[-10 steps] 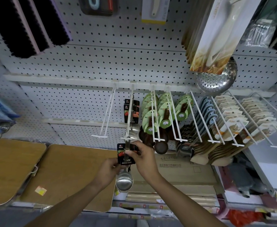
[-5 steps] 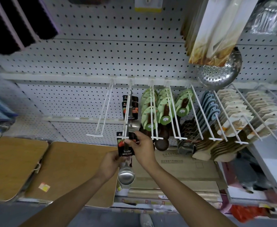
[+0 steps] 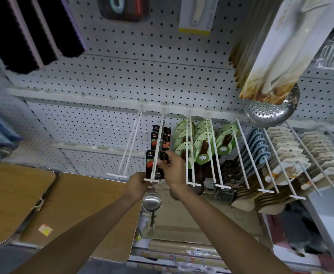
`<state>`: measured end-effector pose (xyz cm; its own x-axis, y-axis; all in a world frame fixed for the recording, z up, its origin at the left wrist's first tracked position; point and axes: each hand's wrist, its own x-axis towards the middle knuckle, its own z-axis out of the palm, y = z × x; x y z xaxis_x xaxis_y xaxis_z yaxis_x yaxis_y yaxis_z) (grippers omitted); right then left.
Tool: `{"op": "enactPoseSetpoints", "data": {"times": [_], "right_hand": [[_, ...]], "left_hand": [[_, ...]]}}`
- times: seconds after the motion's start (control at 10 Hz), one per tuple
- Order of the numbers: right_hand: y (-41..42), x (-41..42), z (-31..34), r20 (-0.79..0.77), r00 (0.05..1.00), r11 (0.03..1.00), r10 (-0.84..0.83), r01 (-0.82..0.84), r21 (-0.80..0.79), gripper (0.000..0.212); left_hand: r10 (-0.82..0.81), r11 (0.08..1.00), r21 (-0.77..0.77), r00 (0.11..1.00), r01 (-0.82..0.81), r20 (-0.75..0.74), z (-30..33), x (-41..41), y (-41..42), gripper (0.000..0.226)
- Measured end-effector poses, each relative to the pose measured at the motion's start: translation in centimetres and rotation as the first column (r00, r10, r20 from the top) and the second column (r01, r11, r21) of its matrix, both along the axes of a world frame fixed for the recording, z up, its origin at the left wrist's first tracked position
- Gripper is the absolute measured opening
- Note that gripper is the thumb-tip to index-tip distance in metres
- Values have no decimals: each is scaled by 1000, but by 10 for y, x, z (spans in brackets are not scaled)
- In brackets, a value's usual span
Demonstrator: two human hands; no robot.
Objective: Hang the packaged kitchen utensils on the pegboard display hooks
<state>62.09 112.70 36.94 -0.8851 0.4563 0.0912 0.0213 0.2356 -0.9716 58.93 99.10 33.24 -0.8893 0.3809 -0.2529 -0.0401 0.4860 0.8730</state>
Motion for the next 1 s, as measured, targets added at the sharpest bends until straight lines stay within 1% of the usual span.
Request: {"op": "enactPoseSetpoints", "data": {"times": [0.1, 0.2, 0.3, 0.4, 0.5, 0.6, 0.7, 0.8, 0.9, 1.0], "right_hand": [[2, -4, 8, -8, 1000, 998, 5, -4, 65, 26], [3, -10, 6, 15, 1000, 994, 5, -7, 110, 35], [3, -12, 9, 48, 999, 990, -22, 15, 144, 33], [3, -12, 11, 38, 999, 981, -32, 24, 192, 28], [0, -11, 12, 56, 997, 971, -54, 40, 234, 27], [-1, -9, 7, 72, 995, 963, -75, 53, 264, 29], [-2, -4, 5, 105, 988, 946, -114, 75, 316, 23], [-2, 2, -5, 173, 979, 938, -106, 41, 345, 15], [-10, 16, -2, 236, 969, 966, -69, 6, 257, 22], [-13, 31, -3, 255, 963, 978, -93, 40, 204, 37]], "left_hand": [[-13, 1000, 11, 1000, 13, -6, 5, -5, 2, 38], [-31, 998, 60, 999, 30, 15, 12, -7, 9, 23], [-31, 999, 43, 999, 30, 18, 13, -13, 11, 33], [-43, 999, 0, 999, 43, 7, 8, -22, 9, 30], [-94, 996, -10, 996, 94, -5, 0, -28, 5, 10], [-69, 998, 12, 996, 70, -60, -2, -25, 3, 5], [-45, 999, -20, 994, 43, -99, -1, -18, -3, 17], [-4, 997, -81, 991, -7, -136, -4, -15, -13, 29], [-64, 983, -181, 972, 22, -227, 0, -7, -24, 27], [-111, 980, -195, 930, 43, -350, 3, -1, -31, 28]]}}
